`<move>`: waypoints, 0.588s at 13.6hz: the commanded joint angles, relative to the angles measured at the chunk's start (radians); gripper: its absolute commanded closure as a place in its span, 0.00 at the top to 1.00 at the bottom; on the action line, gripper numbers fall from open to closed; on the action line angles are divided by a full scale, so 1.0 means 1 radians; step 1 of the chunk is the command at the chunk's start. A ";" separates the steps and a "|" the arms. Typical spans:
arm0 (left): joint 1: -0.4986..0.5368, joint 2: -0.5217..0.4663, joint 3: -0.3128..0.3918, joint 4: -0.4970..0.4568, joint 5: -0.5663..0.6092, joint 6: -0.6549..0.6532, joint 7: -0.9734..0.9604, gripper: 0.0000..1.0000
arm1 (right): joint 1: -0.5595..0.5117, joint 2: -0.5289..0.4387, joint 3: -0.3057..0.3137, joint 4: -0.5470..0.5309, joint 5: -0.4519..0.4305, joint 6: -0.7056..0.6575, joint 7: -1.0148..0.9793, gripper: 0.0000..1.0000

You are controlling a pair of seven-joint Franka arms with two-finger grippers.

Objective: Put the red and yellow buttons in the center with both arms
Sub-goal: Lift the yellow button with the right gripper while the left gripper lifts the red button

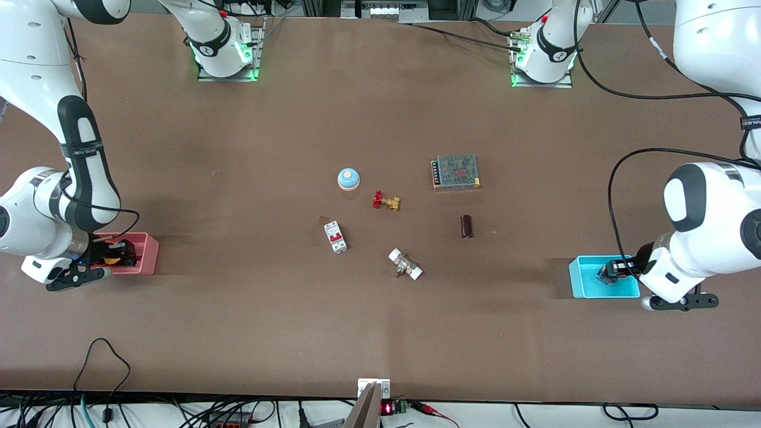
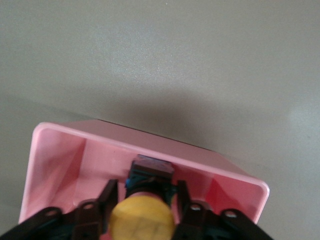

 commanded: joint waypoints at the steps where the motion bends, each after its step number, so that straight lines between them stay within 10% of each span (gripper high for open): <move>1: -0.048 -0.014 0.001 0.004 -0.012 -0.044 -0.075 0.19 | -0.012 0.006 0.007 0.016 0.017 -0.008 -0.017 0.26; 8: -0.111 0.014 -0.098 -0.008 -0.012 -0.024 -0.313 0.19 | -0.001 -0.116 0.010 0.031 0.010 -0.103 -0.020 0.24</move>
